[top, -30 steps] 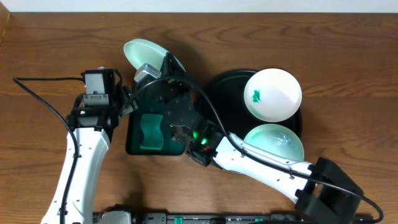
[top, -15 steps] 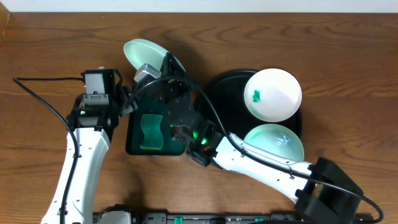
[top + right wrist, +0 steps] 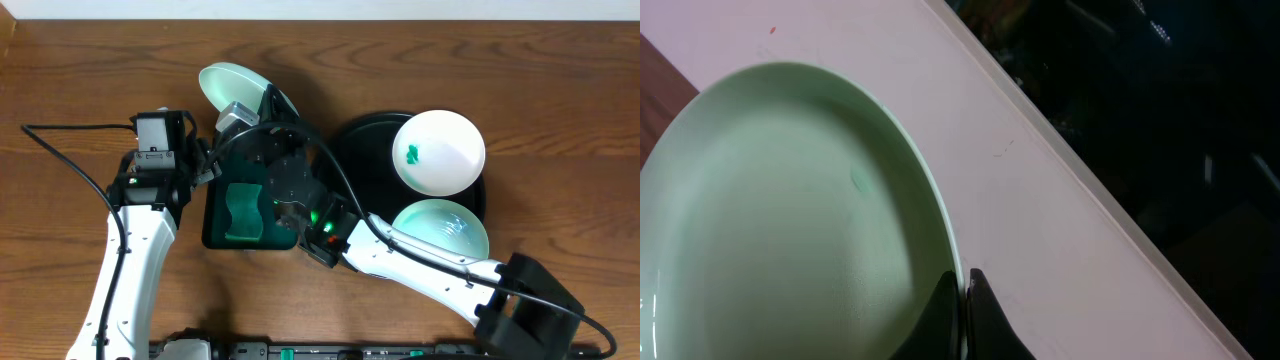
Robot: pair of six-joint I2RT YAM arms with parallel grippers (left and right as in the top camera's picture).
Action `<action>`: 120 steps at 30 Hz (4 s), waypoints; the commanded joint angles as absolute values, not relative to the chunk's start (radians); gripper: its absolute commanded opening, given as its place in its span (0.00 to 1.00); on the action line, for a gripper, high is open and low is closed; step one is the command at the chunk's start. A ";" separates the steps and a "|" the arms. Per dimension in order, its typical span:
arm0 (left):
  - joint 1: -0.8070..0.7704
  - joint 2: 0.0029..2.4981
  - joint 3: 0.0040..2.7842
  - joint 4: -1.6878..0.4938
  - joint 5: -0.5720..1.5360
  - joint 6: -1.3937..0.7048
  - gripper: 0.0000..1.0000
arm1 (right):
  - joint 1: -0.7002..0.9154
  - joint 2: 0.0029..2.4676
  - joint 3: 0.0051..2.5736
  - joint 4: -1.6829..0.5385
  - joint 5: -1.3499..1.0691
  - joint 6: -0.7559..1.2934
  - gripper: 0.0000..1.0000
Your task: Clean dirty plates on tray and stack at the side
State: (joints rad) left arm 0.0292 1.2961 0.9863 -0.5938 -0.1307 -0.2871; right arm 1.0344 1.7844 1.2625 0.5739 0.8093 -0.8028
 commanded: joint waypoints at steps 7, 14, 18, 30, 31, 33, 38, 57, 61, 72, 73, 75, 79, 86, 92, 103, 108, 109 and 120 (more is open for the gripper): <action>0.033 1.293 0.999 -0.593 -0.143 -0.281 0.83 | 1.041 1.780 1.281 0.554 0.823 -0.755 0.01; 0.033 1.293 0.999 -0.593 -0.143 -0.281 0.83 | 1.027 1.780 1.281 0.408 0.831 -0.464 0.01; 0.033 1.293 0.999 -0.593 -0.143 -0.281 0.83 | 1.003 1.780 1.281 0.295 0.831 -0.254 0.01; 0.033 1.293 0.999 -0.593 -0.143 -0.281 0.83 | 0.922 1.768 1.281 0.144 0.797 0.067 0.01; 0.033 1.293 0.999 -0.593 -0.143 -0.281 0.83 | 0.920 1.762 1.281 0.142 0.791 0.067 0.01; 0.033 1.293 0.999 -0.593 -0.143 -0.281 0.83 | 0.911 1.744 1.281 0.133 0.772 0.067 0.01; 0.033 1.293 0.999 -0.593 -0.143 -0.281 0.83 | 0.856 1.670 1.281 0.078 0.677 0.116 0.01; 0.033 1.293 0.999 -0.593 -0.143 -0.281 0.83 | 0.190 1.427 1.281 -0.493 0.189 0.441 0.01; 0.033 1.293 0.999 -0.593 -0.143 -0.281 0.83 | -0.019 1.427 1.281 -0.605 0.187 0.441 0.01; 0.033 1.293 0.999 -0.593 -0.143 -0.281 0.83 | -0.454 1.427 1.260 -0.829 0.138 0.591 0.01; 0.033 1.293 0.999 -0.593 -0.143 -0.281 0.83 | -0.471 1.427 1.249 -0.833 0.138 0.591 0.02; 0.033 1.293 0.999 -0.593 -0.143 -0.281 0.83 | -0.497 1.427 1.212 -0.829 0.139 0.591 0.01; 0.033 1.293 0.999 -0.593 -0.143 -0.281 0.83 | -0.510 1.427 1.047 -0.735 0.168 0.676 0.01; 0.033 1.293 0.999 -0.593 -0.143 -0.281 0.83 | -0.509 1.427 0.825 -0.527 0.160 0.710 0.01; 0.033 1.293 0.999 -0.593 -0.143 -0.281 0.83 | -0.509 1.427 0.704 -0.400 0.141 0.710 0.01; 0.033 1.293 0.999 -0.593 -0.143 -0.281 0.83 | -0.509 1.427 0.607 -0.236 0.089 0.645 0.01; 0.033 1.293 0.999 -0.593 -0.143 -0.281 0.83 | -0.509 1.427 0.607 -0.205 0.047 0.605 0.09; 0.033 1.293 0.999 -0.593 -0.143 -0.281 0.83 | -0.509 1.427 0.607 -0.204 0.027 0.584 0.14; 0.033 1.293 0.999 -0.593 -0.143 -0.281 0.83 | -0.457 1.398 0.876 -0.530 -0.144 0.400 0.64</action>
State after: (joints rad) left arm 0.0292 1.2961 0.9863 -0.5945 -0.1310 -0.2871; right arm -0.5041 1.4284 0.7212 -0.4423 -0.0811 0.4793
